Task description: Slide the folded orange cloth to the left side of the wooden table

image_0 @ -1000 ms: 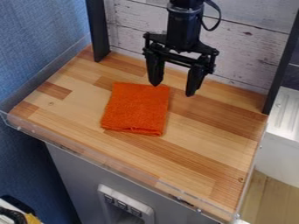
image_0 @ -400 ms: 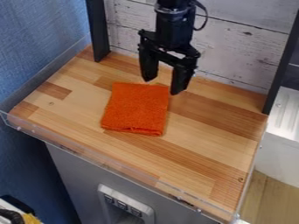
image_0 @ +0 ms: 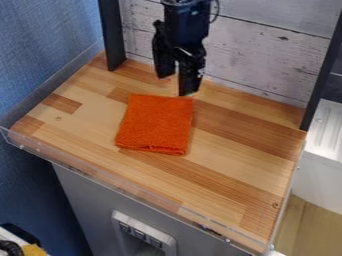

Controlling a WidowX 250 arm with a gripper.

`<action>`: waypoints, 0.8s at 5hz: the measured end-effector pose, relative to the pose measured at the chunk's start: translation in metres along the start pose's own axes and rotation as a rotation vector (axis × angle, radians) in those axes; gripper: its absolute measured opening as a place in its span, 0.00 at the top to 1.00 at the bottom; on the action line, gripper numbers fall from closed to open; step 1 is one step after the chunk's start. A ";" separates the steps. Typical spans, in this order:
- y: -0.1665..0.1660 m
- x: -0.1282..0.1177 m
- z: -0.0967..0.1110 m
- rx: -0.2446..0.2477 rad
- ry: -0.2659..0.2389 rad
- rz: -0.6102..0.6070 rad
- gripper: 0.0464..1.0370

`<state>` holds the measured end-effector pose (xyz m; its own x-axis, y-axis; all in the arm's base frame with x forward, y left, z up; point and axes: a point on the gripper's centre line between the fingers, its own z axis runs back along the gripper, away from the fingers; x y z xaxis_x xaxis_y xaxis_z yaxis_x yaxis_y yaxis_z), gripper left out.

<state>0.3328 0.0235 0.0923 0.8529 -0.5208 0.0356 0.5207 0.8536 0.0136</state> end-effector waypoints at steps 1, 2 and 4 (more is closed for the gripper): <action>0.007 -0.001 0.000 0.005 -0.024 -0.088 0.09; 0.009 -0.004 -0.004 0.000 -0.034 -0.152 0.38; 0.019 -0.010 -0.030 -0.036 -0.021 -0.242 0.90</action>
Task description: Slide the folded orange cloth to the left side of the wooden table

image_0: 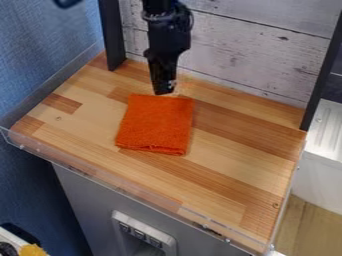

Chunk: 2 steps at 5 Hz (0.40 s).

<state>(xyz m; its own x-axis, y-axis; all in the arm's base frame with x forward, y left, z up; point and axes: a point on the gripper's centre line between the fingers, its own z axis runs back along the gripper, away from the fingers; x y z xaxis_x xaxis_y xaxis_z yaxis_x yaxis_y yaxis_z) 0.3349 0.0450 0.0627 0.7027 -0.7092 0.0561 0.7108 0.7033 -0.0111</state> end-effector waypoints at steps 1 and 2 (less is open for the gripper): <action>0.002 -0.008 -0.019 -0.028 0.013 -0.017 0.98; 0.001 -0.015 -0.035 -0.047 0.032 -0.028 0.98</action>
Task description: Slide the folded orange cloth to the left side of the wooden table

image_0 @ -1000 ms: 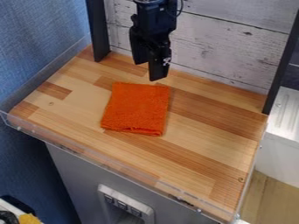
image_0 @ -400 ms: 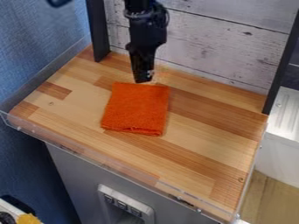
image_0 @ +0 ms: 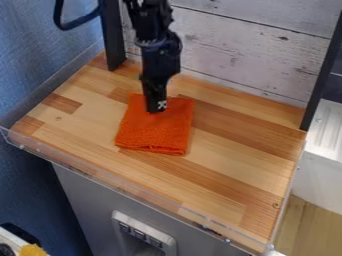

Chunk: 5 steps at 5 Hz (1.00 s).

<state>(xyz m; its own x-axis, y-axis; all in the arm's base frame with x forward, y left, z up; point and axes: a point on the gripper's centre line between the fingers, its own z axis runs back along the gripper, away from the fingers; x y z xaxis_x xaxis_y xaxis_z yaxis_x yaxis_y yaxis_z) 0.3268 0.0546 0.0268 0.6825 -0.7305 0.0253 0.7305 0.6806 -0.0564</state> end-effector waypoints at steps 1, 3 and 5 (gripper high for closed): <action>0.001 -0.005 -0.010 -0.012 0.028 -0.017 0.98; 0.007 -0.010 -0.010 -0.002 0.084 0.061 0.98; 0.021 -0.036 -0.011 0.037 0.121 0.321 0.99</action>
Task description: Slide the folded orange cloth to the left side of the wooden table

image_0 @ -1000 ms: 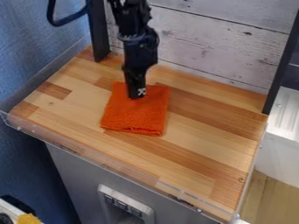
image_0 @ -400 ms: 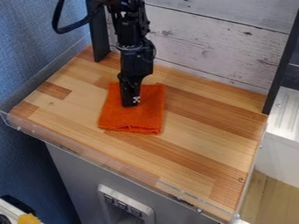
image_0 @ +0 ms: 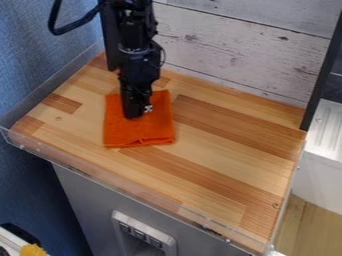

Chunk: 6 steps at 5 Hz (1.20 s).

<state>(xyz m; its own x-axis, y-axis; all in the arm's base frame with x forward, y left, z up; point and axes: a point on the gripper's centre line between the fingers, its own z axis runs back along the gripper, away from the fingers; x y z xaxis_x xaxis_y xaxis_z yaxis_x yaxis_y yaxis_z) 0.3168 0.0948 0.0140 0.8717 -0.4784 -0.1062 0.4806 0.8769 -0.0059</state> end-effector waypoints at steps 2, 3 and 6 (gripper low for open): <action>0.020 -0.017 0.003 0.050 -0.030 0.264 0.99; 0.027 -0.021 0.005 0.057 -0.066 0.355 0.99; 0.051 -0.044 0.017 0.004 -0.145 0.515 0.99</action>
<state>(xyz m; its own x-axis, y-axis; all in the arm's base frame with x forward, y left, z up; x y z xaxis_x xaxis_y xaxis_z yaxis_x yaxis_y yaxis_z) 0.3048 0.1592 0.0347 0.9989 0.0126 0.0444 -0.0132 0.9998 0.0143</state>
